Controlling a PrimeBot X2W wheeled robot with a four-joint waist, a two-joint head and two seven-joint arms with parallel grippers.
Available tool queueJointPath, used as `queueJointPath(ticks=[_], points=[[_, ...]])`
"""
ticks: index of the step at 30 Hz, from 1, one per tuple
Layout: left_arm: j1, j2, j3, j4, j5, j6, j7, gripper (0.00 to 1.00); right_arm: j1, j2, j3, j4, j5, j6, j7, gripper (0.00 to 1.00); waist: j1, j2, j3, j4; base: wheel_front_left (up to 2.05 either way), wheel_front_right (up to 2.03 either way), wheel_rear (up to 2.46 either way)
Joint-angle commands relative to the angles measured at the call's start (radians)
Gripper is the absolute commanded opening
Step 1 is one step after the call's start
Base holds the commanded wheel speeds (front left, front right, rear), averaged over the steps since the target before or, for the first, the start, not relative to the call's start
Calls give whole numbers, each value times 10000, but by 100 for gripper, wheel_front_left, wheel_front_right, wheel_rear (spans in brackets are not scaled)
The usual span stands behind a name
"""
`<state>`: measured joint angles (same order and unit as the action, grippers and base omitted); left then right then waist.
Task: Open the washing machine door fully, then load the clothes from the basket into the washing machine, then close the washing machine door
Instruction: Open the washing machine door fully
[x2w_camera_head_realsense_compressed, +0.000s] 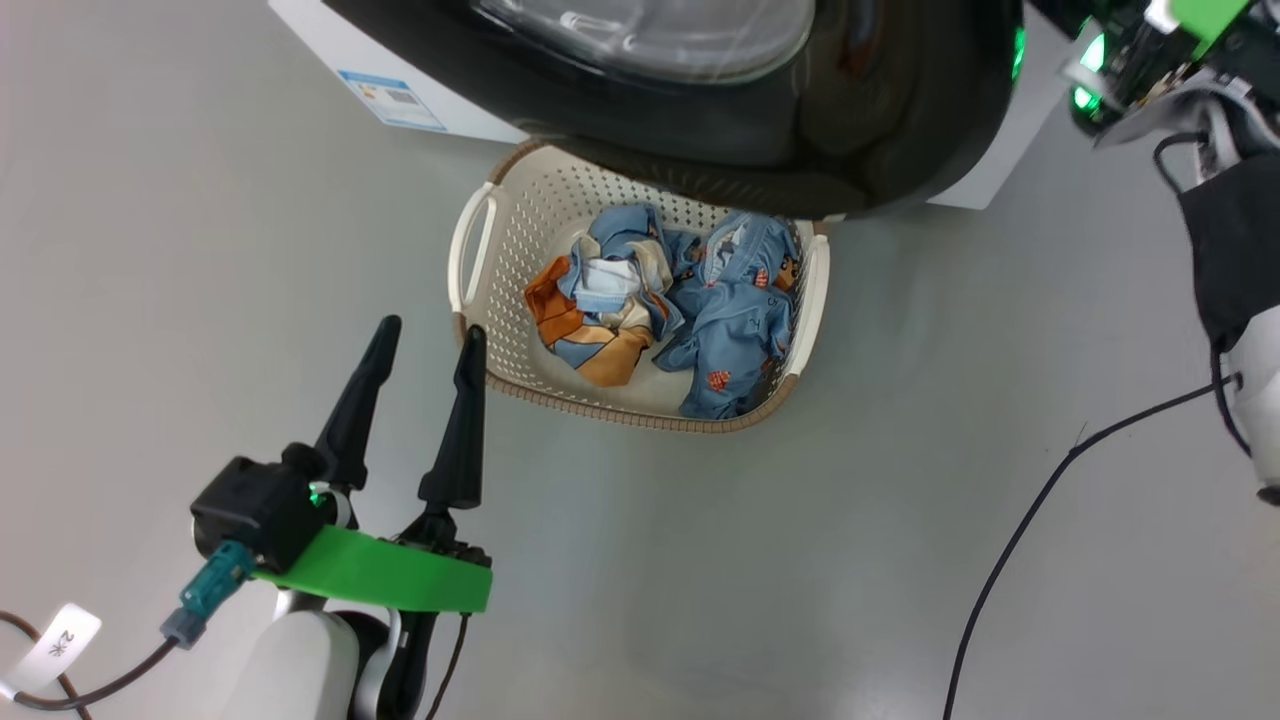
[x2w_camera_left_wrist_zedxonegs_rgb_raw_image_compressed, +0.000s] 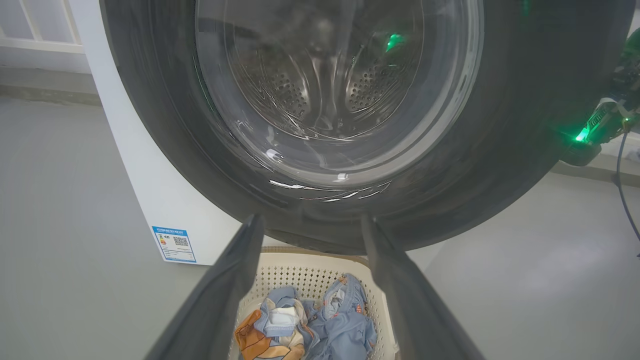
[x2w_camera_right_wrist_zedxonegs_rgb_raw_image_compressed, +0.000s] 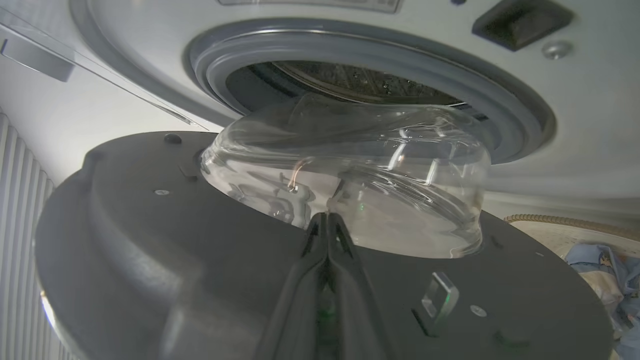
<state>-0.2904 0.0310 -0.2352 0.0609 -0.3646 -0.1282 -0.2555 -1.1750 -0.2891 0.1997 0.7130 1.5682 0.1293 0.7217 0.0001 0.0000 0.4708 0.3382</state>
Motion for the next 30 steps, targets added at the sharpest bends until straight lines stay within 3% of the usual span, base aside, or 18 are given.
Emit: queueJointPath(ticks=[1,30], points=[[90,193,409,-215,180,-25,-63,100,354,328,191,-370,16,14,186,0,0,0,-164,-112,0,0,0],[991,193,618,-63,572,-25,-63,100,2895,880,962,-1613,177,14,1104,0,0,0,-1799,-306,0,0,0]])
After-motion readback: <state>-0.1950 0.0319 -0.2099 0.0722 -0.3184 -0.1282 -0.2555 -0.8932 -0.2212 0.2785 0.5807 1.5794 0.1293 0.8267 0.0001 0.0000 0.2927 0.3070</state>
